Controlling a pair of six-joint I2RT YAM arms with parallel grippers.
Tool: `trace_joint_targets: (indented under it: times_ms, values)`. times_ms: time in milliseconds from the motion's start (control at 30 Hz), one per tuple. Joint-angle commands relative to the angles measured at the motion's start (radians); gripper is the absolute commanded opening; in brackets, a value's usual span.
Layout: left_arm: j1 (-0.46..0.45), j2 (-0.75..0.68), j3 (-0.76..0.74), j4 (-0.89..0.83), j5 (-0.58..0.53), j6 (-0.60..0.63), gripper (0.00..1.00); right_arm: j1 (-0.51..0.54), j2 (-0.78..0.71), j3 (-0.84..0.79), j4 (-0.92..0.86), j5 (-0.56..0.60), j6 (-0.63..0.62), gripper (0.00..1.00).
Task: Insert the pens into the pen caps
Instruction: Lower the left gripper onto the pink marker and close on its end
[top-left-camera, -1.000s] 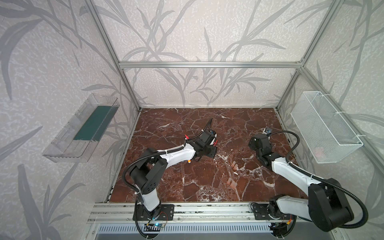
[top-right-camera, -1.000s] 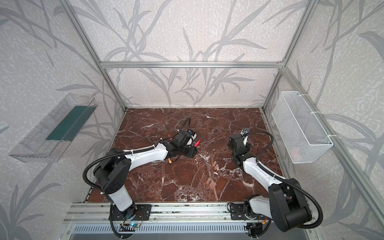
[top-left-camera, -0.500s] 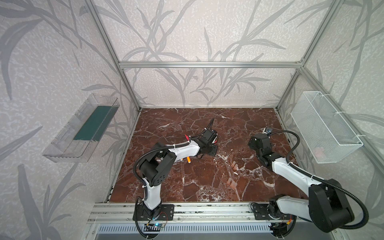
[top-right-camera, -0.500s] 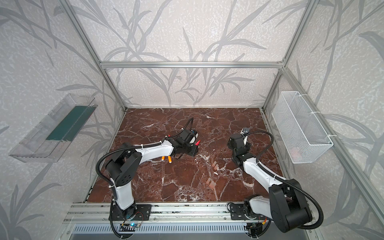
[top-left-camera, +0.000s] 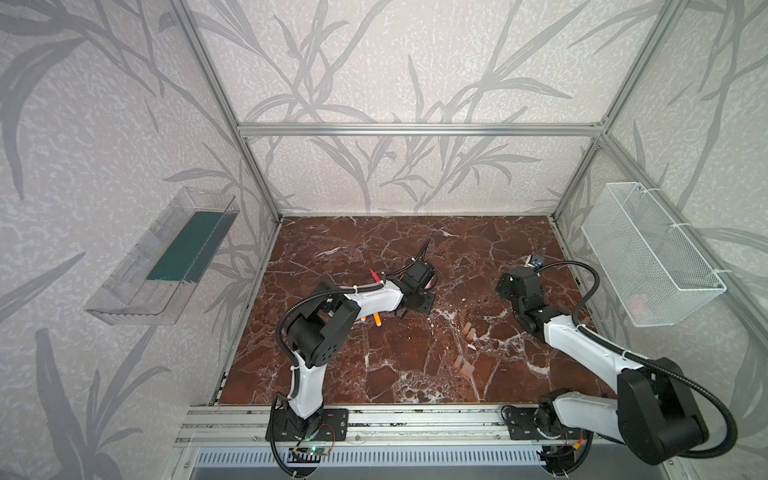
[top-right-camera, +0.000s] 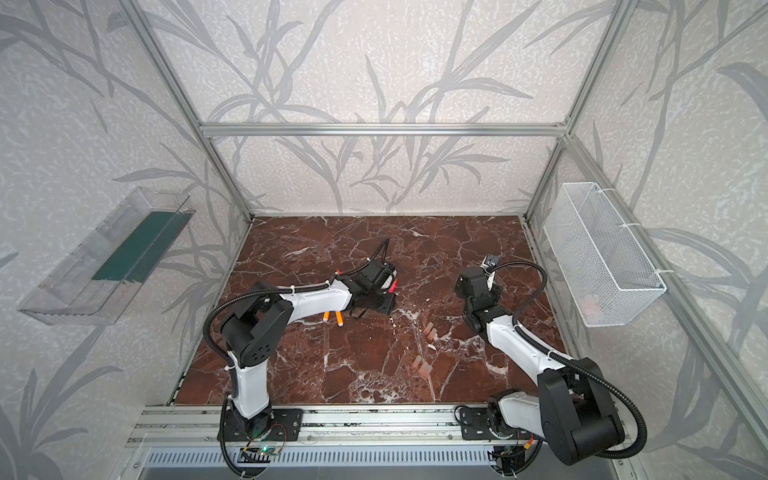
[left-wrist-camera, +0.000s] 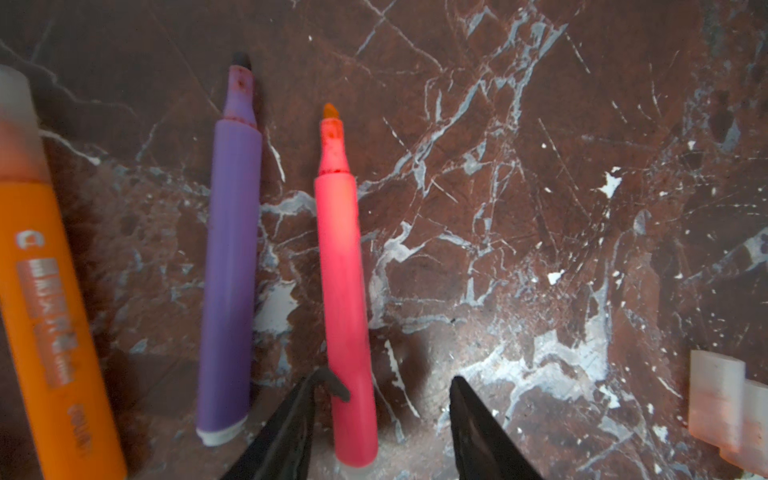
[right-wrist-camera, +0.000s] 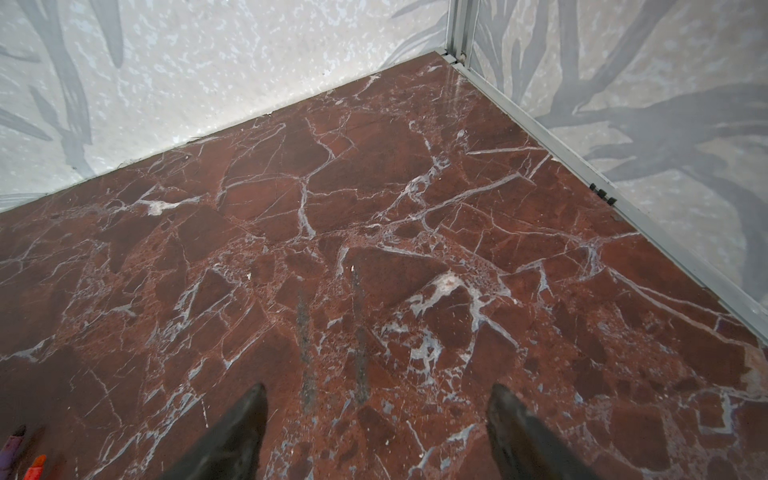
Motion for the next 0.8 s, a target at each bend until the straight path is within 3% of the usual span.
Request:
trace_joint_targets:
  times_ms: [0,600,767]
  values:
    - [0.0,0.003,-0.003,-0.023,-0.004,0.019,0.52,0.0,0.006,0.022,-0.003,0.003,-0.007,0.81]
    - [-0.039,0.024,-0.014,-0.018,-0.052,-0.055,0.62,0.0,-0.078,-0.055,0.032,-0.017,0.002,0.81]
    - [-0.049,0.046,-0.009,0.006,-0.031,-0.058,0.58,0.0,-0.104,-0.076,0.032,-0.014,0.004,0.82]
